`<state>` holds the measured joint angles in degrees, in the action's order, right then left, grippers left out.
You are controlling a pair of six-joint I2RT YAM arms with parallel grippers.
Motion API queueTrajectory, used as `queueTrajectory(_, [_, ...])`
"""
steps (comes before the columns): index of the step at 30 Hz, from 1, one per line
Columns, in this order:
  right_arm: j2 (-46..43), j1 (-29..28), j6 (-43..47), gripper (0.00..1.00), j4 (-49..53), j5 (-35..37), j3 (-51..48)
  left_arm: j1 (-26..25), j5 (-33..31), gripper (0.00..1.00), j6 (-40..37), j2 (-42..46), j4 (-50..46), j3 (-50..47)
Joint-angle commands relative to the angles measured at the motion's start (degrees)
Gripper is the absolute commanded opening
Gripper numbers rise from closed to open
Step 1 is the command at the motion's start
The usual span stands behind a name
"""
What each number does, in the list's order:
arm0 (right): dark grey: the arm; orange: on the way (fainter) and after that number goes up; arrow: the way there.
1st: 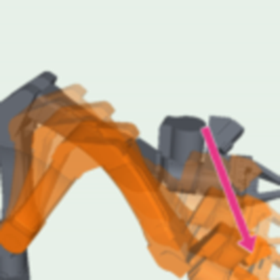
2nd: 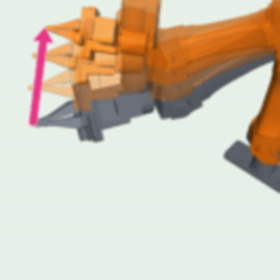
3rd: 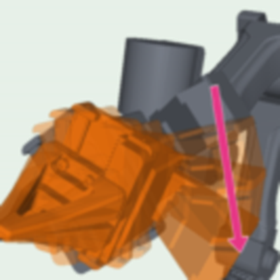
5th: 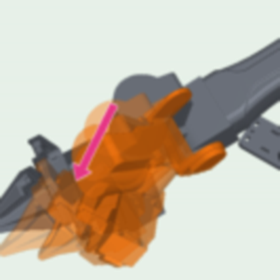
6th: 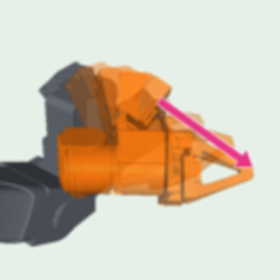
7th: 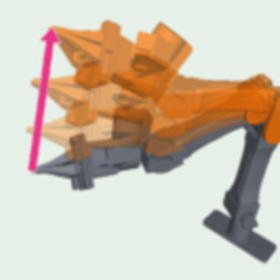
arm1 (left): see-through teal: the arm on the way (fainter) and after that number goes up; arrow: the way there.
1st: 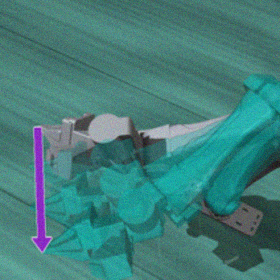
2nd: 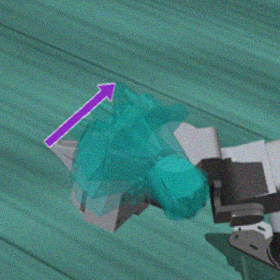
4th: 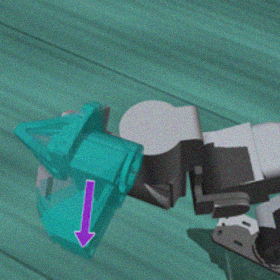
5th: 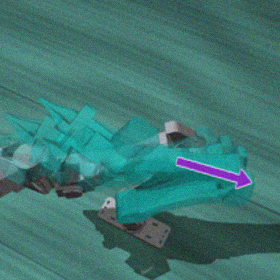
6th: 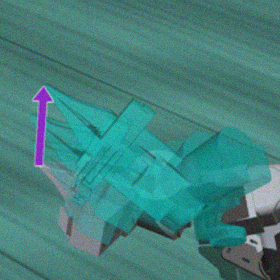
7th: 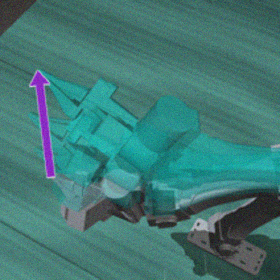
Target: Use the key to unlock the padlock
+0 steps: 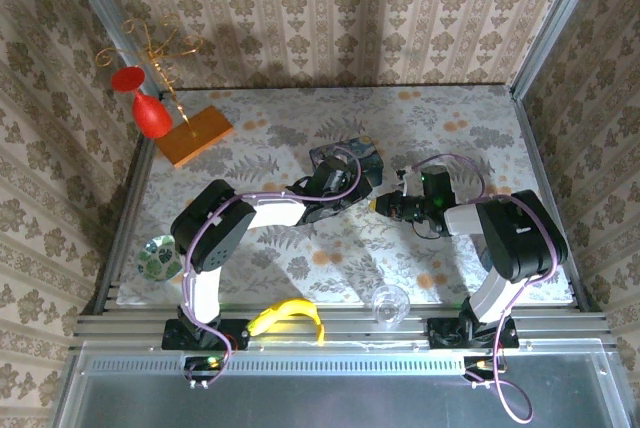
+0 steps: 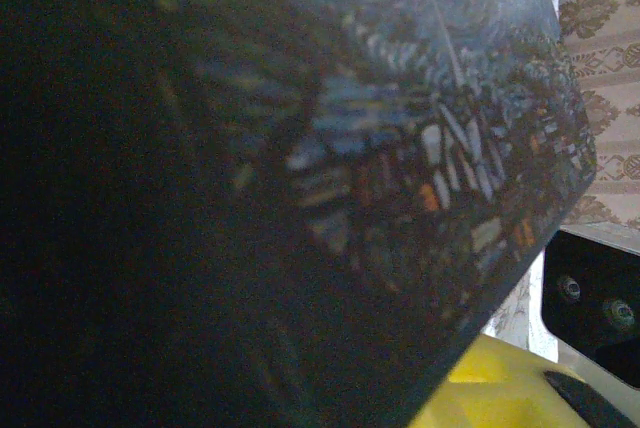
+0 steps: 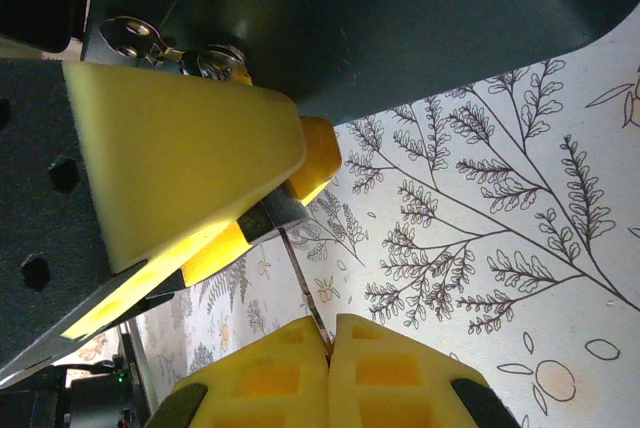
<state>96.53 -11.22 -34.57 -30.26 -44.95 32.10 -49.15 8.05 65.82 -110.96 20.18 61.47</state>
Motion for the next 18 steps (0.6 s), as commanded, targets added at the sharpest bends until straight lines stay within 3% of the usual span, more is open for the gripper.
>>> queueTrajectory(1, [0.2,0.5,-2.4,0.0,-9.4,3.3,1.5,-2.8,7.6,0.06,-0.1,-0.6,0.2,1.5])
queueTrajectory(9, [-1.3,1.0,-1.5,0.0,-5.8,4.8,3.2,-2.8,7.6,0.05,0.9,-0.5,0.7,0.7])
queueTrajectory(15, [-7.9,-4.6,6.6,0.0,2.8,17.0,3.2,-2.9,8.1,0.03,2.3,-0.8,1.5,1.2])
queueTrajectory(18, [-10.5,-6.1,9.2,0.0,5.4,19.8,3.2,-2.9,8.0,0.03,2.6,-0.9,1.5,1.5])
